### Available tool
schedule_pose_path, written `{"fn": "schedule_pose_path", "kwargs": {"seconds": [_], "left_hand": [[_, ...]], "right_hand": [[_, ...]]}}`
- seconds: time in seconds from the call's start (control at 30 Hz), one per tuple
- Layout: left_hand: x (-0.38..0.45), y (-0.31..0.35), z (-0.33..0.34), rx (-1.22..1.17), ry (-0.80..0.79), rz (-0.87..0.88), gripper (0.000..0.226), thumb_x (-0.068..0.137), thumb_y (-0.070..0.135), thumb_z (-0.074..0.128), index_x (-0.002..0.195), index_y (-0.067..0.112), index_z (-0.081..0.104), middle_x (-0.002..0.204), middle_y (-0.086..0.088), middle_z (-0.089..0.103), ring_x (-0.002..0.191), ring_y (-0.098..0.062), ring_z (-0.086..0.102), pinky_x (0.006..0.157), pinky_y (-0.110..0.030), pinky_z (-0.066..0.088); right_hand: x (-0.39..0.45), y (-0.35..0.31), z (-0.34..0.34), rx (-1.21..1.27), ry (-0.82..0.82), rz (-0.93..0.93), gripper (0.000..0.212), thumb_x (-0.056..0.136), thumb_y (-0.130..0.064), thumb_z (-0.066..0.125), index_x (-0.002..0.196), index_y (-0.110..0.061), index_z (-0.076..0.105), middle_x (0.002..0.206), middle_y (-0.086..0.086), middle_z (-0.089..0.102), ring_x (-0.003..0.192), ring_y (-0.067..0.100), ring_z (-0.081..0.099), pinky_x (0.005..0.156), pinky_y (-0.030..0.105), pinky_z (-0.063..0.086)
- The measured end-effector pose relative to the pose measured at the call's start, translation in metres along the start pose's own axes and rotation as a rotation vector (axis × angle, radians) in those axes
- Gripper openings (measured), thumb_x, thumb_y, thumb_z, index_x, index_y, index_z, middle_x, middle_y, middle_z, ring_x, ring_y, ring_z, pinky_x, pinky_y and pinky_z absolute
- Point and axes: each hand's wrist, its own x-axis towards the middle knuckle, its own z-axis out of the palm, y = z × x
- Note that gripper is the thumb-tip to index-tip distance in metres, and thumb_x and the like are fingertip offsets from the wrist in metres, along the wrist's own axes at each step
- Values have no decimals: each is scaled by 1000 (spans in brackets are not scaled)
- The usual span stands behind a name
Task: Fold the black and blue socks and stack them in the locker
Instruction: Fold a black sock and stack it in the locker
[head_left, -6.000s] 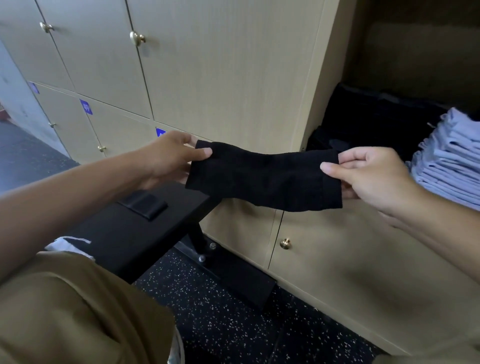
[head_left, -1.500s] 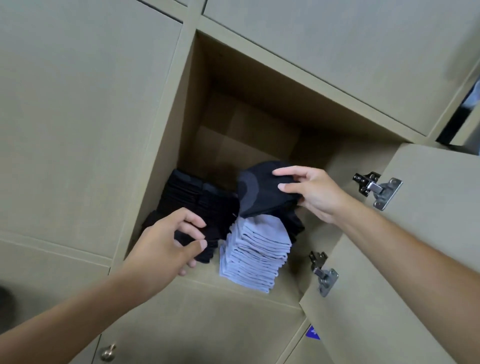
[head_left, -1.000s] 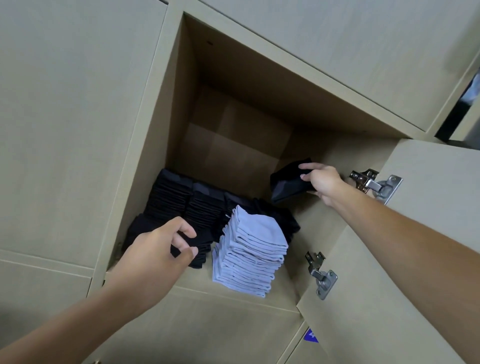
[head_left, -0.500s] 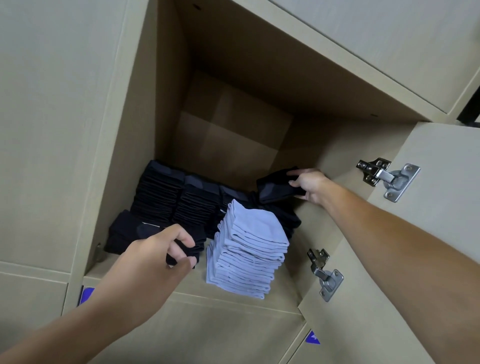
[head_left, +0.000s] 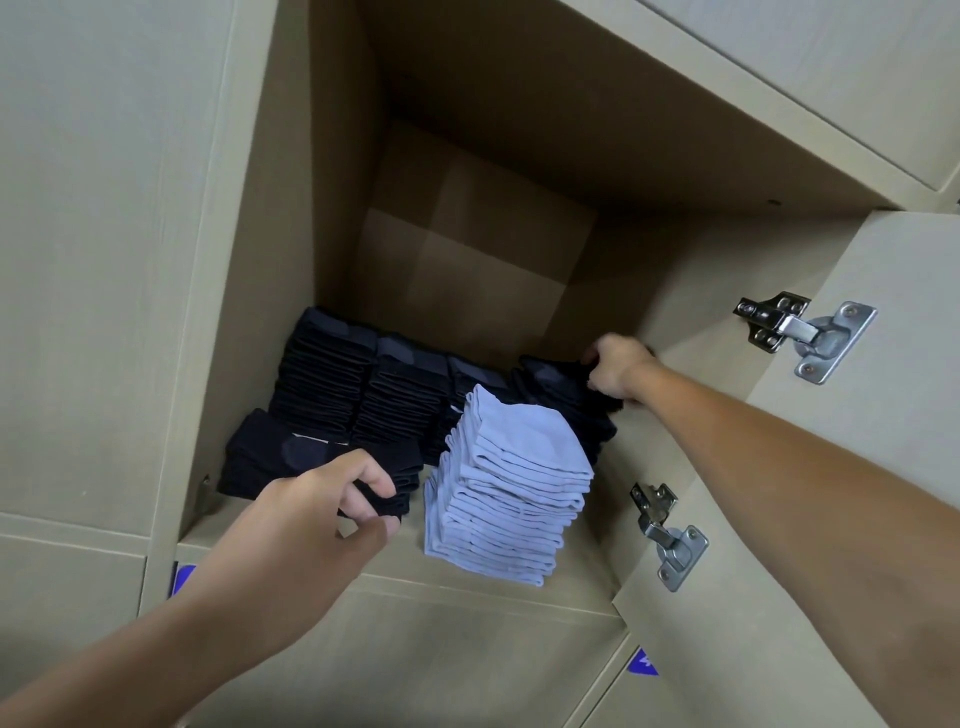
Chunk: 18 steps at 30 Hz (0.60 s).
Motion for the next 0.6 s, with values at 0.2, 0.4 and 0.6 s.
{"fn": "schedule_pose_path", "kwargs": {"seconds": [0.2,0.4,0.6], "left_hand": [[-1,-3,-2,33,-26,21,11,93,35,67,98,37,59,86,27,69,68,-19,69,62,-29,50],[-1,-5,-3,20,-16,35,11,92,35,69,98,37,59,86,23,70,67,-19,69,62,-31,51],[-1,-8,-5,44,-14,31,12,92,34,69,97,38,59,83,22,70,67,-17,69,56,-25,48]], "right_hand": [[-2,-5,-9,39,-9,-42,40,94,-26,68,132,-13,62,134,11,62,124,31,58,99,31,46],[-11,-5,11,221,-189,-142,35,101,-42,57,129,-21,61,94,-1,62,77,17,57,63,26,45],[-14,-13,20,35,-202,-149,38,101,-50,52,132,-28,57,125,5,61,103,26,59,74,28,48]]}}
